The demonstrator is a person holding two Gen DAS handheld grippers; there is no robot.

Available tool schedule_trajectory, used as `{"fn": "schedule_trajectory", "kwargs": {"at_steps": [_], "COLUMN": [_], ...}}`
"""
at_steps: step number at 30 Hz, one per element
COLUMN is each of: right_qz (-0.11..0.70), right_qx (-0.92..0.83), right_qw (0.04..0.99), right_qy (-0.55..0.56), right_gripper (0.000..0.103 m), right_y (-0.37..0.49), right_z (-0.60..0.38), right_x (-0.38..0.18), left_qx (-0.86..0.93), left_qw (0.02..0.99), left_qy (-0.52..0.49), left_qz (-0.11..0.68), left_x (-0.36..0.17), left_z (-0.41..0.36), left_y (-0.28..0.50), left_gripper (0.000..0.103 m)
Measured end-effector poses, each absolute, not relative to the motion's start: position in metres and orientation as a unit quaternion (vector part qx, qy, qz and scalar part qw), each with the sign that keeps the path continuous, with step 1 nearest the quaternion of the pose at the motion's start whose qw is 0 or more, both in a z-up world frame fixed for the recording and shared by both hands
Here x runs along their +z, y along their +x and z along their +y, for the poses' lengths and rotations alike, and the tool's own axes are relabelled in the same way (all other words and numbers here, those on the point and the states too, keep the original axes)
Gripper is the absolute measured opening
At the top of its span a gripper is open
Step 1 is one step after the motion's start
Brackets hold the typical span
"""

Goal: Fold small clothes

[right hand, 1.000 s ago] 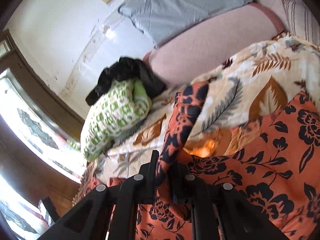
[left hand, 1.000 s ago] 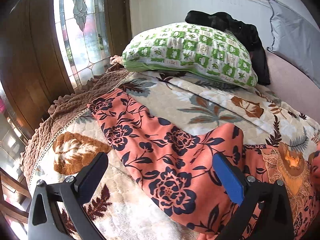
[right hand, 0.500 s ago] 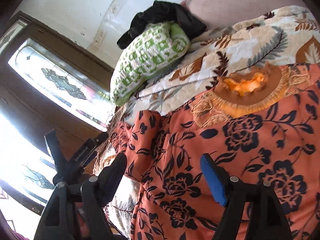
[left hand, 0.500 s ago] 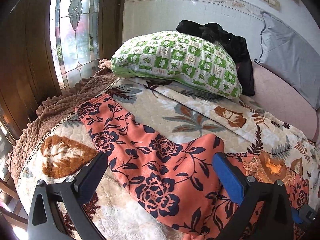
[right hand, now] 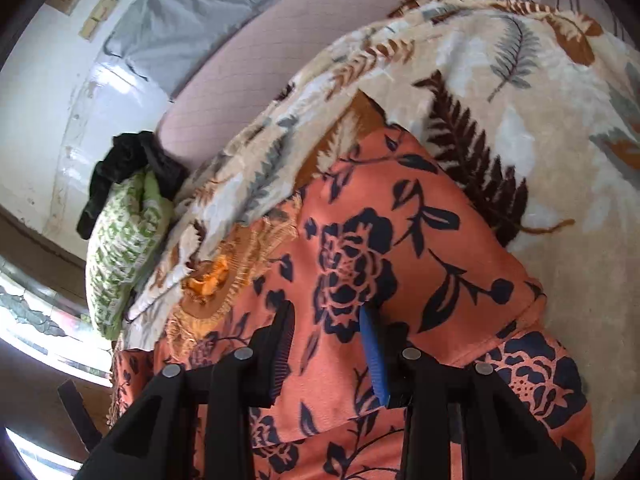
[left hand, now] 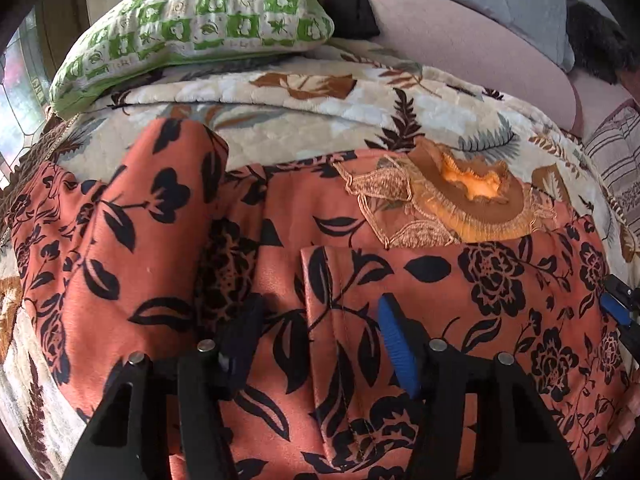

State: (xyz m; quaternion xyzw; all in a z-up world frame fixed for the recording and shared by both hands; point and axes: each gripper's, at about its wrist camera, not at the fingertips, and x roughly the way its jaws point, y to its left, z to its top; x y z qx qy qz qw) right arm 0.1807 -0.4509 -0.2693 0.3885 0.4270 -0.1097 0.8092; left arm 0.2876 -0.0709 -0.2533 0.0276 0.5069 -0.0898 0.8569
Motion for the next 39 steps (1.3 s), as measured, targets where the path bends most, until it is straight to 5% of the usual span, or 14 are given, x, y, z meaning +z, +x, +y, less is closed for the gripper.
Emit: {"fn": "schedule_trajectory", "kwargs": {"at_steps": [8, 11, 12, 14, 22, 27, 29, 37, 39], "right_qz": [0.383, 0.360, 0.359, 0.358, 0.363, 0.366, 0.372, 0.379, 0.379], "right_qx": [-0.058, -0.022, -0.014, 0.000, 0.017, 0.013, 0.012, 0.004, 0.005], "right_qw": [0.841, 0.858, 0.859, 0.863, 0.873, 0.874, 0.871, 0.869, 0.869], "right_qy": [0.378, 0.366, 0.364, 0.357, 0.326, 0.319, 0.320, 0.318, 0.317], "right_gripper": [0.035, 0.037, 0.038, 0.065, 0.066, 0.066, 0.066, 0.066, 0.064], "right_y": [0.177, 0.172, 0.171, 0.170, 0.174, 0.179, 0.182, 0.189, 0.191], "right_z": [-0.448, -0.437, -0.432, -0.416, -0.390, -0.389, -0.390, -0.393, -0.393], "right_x": [-0.245, -0.229, -0.227, -0.223, -0.221, -0.224, -0.227, -0.235, -0.236], "left_qx": [-0.095, -0.058, -0.041, -0.003, 0.129, 0.108, 0.094, 0.086, 0.078], "left_qw": [0.883, 0.902, 0.907, 0.910, 0.849, 0.809, 0.798, 0.801, 0.807], "left_qy": [0.031, -0.032, -0.055, -0.101, -0.252, -0.369, -0.398, -0.436, -0.433], "left_qz": [0.459, 0.426, 0.414, 0.402, 0.445, 0.444, 0.443, 0.401, 0.395], "left_x": [-0.215, -0.180, -0.171, -0.159, -0.187, -0.224, -0.235, -0.260, -0.262], "left_z": [-0.055, -0.009, 0.013, 0.060, 0.239, 0.282, 0.287, 0.295, 0.295], "left_y": [0.259, 0.248, 0.243, 0.238, 0.272, 0.298, 0.311, 0.350, 0.357], "left_gripper": [0.062, 0.083, 0.086, 0.092, 0.094, 0.088, 0.064, 0.062, 0.054]}}
